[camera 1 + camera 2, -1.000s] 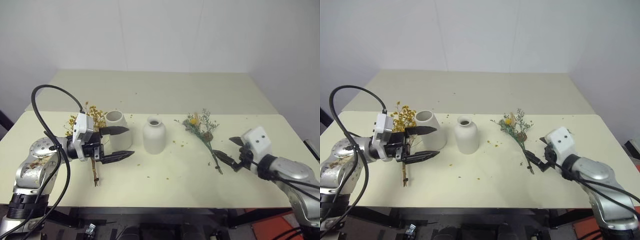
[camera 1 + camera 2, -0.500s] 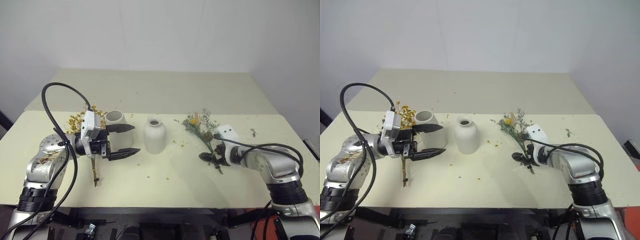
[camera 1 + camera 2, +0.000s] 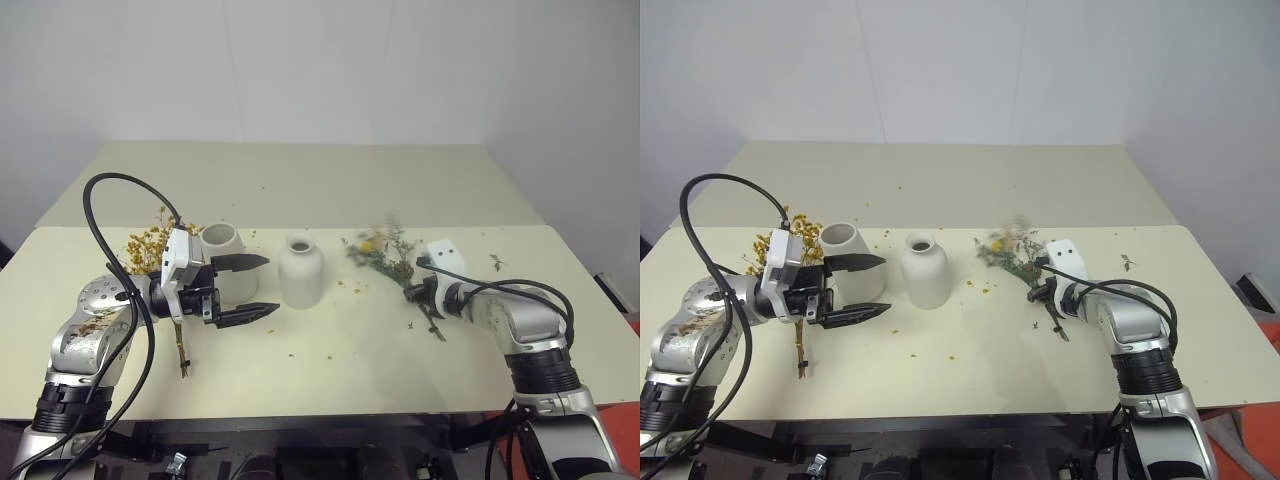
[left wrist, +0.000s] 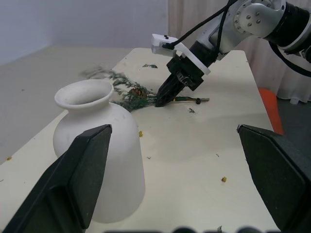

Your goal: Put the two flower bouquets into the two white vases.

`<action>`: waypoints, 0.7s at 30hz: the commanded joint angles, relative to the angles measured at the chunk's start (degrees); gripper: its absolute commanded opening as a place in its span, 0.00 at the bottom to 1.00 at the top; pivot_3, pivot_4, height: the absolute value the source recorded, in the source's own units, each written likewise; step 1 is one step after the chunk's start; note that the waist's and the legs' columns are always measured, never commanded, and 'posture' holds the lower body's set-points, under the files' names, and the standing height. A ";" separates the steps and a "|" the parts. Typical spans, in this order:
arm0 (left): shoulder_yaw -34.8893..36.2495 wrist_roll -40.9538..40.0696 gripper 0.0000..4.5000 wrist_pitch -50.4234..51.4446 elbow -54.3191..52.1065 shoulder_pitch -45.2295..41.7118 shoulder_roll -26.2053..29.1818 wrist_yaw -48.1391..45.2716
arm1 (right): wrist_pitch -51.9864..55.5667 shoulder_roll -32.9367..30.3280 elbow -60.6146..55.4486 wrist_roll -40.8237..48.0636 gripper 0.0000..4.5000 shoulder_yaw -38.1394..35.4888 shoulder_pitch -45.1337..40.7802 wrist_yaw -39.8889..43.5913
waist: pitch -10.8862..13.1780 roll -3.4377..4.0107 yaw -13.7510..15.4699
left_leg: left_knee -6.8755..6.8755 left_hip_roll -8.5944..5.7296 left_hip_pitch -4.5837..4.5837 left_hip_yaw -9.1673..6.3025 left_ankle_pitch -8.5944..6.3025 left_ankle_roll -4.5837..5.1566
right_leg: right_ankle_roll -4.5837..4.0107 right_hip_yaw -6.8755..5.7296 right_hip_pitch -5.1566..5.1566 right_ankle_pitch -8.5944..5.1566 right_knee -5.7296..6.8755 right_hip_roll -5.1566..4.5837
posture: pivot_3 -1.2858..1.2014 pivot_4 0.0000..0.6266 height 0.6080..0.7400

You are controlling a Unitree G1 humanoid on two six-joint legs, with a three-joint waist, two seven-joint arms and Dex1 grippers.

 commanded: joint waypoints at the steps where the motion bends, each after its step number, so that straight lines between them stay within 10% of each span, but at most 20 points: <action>1: 1.80 -0.85 1.00 -0.87 -1.81 0.34 0.77 0.17 | 0.93 0.76 -3.25 1.48 0.02 -3.54 1.22 -0.70 | 0.00 0.00 0.03 | 0.00 0.00 0.00 0.00 0.00 0.00 | 0.00 0.00 0.00 0.00 -0.01 -0.01 | 0.52 0.24 1.00; 13: 2.12 -0.71 1.00 -1.10 -1.35 0.48 1.14 0.08 | -14.18 10.00 -12.32 11.92 0.02 -20.09 -2.29 -2.14 | 0.03 0.04 -0.07 | -0.02 0.00 -0.03 0.00 0.00 0.00 | 0.01 0.01 -0.06 0.00 0.01 0.00 | 0.52 0.24 1.00; 21: 2.86 -0.75 1.00 -1.29 -1.36 0.70 1.82 0.00 | -26.52 15.63 -14.16 15.44 0.02 -15.96 -9.89 0.41 | 0.05 0.08 -0.20 | -0.05 0.02 -0.02 0.00 0.00 0.00 | 0.00 0.01 -0.09 0.00 0.03 0.01 | 0.52 0.24 1.00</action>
